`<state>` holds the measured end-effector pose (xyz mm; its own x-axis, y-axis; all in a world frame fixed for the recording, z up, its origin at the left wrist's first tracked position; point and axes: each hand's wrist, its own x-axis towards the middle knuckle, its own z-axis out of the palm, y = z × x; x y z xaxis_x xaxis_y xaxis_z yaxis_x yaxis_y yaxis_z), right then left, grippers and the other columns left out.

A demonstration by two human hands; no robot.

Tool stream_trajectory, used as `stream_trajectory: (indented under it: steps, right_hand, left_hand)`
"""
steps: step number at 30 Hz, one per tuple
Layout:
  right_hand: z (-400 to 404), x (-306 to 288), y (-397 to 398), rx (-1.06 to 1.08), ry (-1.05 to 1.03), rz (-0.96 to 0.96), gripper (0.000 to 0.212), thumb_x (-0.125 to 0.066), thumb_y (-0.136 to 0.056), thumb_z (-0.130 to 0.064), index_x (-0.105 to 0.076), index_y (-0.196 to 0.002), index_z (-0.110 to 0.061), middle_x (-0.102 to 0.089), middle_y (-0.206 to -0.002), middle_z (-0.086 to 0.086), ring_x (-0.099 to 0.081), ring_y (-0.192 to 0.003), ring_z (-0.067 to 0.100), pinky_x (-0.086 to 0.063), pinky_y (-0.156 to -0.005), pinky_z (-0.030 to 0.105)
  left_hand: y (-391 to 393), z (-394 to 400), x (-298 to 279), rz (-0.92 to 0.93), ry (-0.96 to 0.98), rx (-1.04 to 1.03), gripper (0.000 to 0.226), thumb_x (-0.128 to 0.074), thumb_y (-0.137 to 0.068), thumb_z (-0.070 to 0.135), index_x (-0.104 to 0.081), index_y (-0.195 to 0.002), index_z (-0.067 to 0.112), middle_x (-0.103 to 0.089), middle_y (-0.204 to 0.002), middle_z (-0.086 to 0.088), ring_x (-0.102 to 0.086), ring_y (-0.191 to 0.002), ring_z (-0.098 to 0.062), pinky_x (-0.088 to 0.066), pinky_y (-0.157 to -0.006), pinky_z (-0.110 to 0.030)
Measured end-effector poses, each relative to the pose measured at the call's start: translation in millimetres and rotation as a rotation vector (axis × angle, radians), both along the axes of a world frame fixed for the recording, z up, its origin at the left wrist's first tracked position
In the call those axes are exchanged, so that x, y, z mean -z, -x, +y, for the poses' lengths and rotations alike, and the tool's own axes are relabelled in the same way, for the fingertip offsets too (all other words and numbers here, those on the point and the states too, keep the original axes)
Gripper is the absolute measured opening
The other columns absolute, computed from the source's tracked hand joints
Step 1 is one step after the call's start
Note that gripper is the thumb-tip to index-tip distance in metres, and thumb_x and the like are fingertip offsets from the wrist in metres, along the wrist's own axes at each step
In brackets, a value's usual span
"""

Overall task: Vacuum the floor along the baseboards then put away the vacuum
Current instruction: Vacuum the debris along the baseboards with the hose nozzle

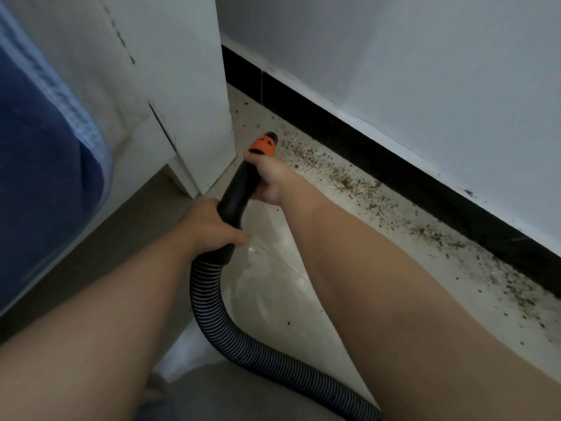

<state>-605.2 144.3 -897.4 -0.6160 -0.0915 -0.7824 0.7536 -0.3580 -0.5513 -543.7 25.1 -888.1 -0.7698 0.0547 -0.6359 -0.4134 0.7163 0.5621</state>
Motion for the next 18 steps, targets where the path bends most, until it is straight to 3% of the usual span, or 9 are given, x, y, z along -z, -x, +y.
stream_trajectory:
  steps: [4,6,8,11,14,18]
  right_hand:
    - [-7,2,-5,0.141,0.052,0.012,0.029,-0.05,-0.097,-0.02,-0.045,-0.122,-0.005,-0.052,-0.08,0.009,-0.051,-0.069,0.021,-0.043,-0.083,0.038]
    - [-7,3,-4,0.182,0.024,0.027,0.039,-0.05,-0.097,-0.019,-0.043,-0.129,0.001,-0.056,-0.088,0.012,-0.055,-0.078,0.025,-0.043,-0.083,0.038]
    - [-4,4,-1,0.21,-0.01,0.047,0.041,-0.05,-0.097,-0.02,-0.042,-0.132,0.001,-0.057,-0.097,0.014,-0.056,-0.095,0.029,-0.044,-0.083,0.039]
    - [0,7,2,0.243,-0.05,0.057,0.041,-0.05,-0.097,-0.021,-0.041,-0.132,-0.001,-0.056,-0.094,0.012,-0.053,-0.096,0.027,-0.044,-0.082,0.039]
    - [4,9,6,0.237,-0.13,0.046,0.044,-0.051,-0.096,-0.023,-0.039,-0.133,-0.002,-0.054,-0.122,0.018,-0.054,-0.112,0.033,-0.046,-0.087,0.042]
    - [9,10,12,0.192,-0.212,0.047,0.046,-0.052,-0.095,-0.021,-0.038,-0.134,-0.001,-0.053,-0.116,0.017,-0.054,-0.108,0.033,-0.046,-0.089,0.043]
  left_hand:
    - [2,1,-3,0.037,0.018,-0.024,0.048,-0.076,-0.066,0.011,-0.043,-0.1,0.012,-0.048,-0.084,0.0,-0.053,-0.086,-0.024,-0.045,-0.071,-0.032]
    - [3,3,-3,0.063,0.042,-0.025,0.051,-0.076,-0.066,0.014,-0.039,-0.1,0.012,-0.043,-0.081,0.002,-0.051,-0.085,-0.023,-0.044,-0.069,-0.032]
    - [4,8,-2,0.106,0.067,-0.013,0.052,-0.076,-0.067,0.017,-0.037,-0.1,0.013,-0.044,-0.083,0.0,-0.05,-0.085,-0.023,-0.044,-0.069,-0.031]
    - [6,15,1,0.132,0.074,-0.004,0.05,-0.076,-0.068,0.019,-0.038,-0.099,0.014,-0.047,-0.094,-0.004,-0.051,-0.087,-0.025,-0.047,-0.073,-0.032]
    - [12,22,7,0.113,0.064,0.017,0.048,-0.075,-0.068,0.021,-0.039,-0.098,0.014,-0.049,-0.095,-0.005,-0.052,-0.086,-0.025,-0.048,-0.073,-0.033]
    - [20,31,13,0.077,0.03,-0.004,0.048,-0.075,-0.069,0.022,-0.042,-0.102,0.013,-0.05,-0.094,-0.005,-0.052,-0.084,-0.024,-0.046,-0.071,-0.032]
